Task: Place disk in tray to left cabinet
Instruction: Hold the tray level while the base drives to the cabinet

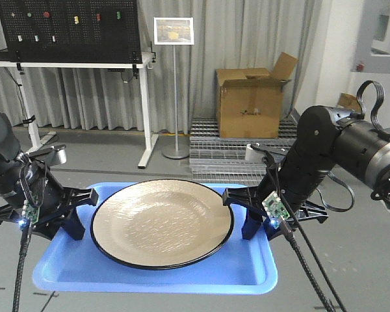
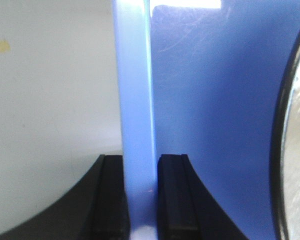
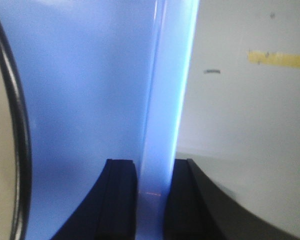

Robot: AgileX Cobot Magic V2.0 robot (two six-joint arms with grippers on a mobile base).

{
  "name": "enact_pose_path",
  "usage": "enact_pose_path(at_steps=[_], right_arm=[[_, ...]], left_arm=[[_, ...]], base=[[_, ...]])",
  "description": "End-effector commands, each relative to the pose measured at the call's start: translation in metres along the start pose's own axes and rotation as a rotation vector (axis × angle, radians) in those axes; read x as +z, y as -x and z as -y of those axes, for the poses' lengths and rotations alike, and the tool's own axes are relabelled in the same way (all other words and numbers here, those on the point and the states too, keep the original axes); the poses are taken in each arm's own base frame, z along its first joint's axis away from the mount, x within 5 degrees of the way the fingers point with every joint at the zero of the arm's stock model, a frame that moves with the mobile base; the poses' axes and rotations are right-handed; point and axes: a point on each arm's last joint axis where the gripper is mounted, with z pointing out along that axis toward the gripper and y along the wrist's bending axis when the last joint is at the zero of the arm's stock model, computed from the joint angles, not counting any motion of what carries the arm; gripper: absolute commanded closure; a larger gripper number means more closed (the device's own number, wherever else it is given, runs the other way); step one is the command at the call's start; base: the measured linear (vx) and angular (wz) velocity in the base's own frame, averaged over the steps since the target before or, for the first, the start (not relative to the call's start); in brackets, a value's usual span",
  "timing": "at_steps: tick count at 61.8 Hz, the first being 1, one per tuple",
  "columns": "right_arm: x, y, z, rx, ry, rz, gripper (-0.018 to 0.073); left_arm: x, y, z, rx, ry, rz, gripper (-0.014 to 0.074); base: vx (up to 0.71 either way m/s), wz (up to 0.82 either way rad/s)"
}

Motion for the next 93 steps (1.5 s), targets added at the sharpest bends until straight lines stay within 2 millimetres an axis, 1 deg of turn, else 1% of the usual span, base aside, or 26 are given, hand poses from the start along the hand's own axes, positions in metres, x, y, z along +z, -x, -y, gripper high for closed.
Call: enact_pose_path(at_steps=[1,48,93], right_arm=[[-0.0414,-0.0022,-0.0105,-0.023,0.048,0.088,0.056],[-0.0414,-0.0022,-0.0105,-0.023,0.048,0.088,0.056],[-0.0414,-0.0021,-0.0106,-0.023,0.048,0.089,0.056]], left_arm=[[-0.0339,0.0008,0.014,0.015,-0.05,0.105,0.0596],[-0.0339,0.0008,0.014,0.015,-0.05,0.105,0.0596],[-0.0339,0.0008,0.014,0.015,-0.05,0.105,0.0596]], base=[[0.68,0.13],[0.69,0.1],[0.64,-0.12]])
